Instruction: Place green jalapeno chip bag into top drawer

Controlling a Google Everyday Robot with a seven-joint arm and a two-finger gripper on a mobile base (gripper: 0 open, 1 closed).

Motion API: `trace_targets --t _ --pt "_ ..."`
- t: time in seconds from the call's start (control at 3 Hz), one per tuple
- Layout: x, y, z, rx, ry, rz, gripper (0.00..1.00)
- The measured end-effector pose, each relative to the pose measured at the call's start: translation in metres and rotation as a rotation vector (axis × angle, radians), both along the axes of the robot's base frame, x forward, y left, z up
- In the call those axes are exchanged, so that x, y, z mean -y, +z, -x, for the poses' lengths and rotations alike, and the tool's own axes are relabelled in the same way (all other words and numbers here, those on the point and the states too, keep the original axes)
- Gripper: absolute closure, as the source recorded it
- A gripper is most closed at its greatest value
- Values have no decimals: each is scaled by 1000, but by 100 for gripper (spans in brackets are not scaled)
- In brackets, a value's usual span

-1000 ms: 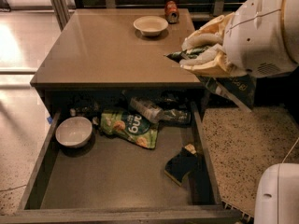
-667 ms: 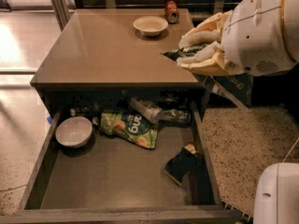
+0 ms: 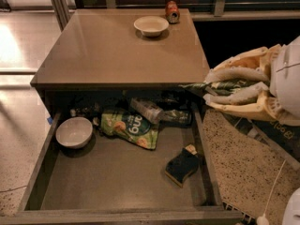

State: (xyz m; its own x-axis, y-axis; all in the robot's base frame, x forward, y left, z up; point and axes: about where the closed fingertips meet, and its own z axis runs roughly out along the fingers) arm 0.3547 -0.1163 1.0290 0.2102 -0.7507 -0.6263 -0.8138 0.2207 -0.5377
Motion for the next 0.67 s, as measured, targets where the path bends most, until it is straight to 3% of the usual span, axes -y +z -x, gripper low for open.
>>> trace_targets --t 0.33,0.67 --pt "-1 -1 5 2 2 1 100" --pt "-13 -4 53 35 32 9 100"
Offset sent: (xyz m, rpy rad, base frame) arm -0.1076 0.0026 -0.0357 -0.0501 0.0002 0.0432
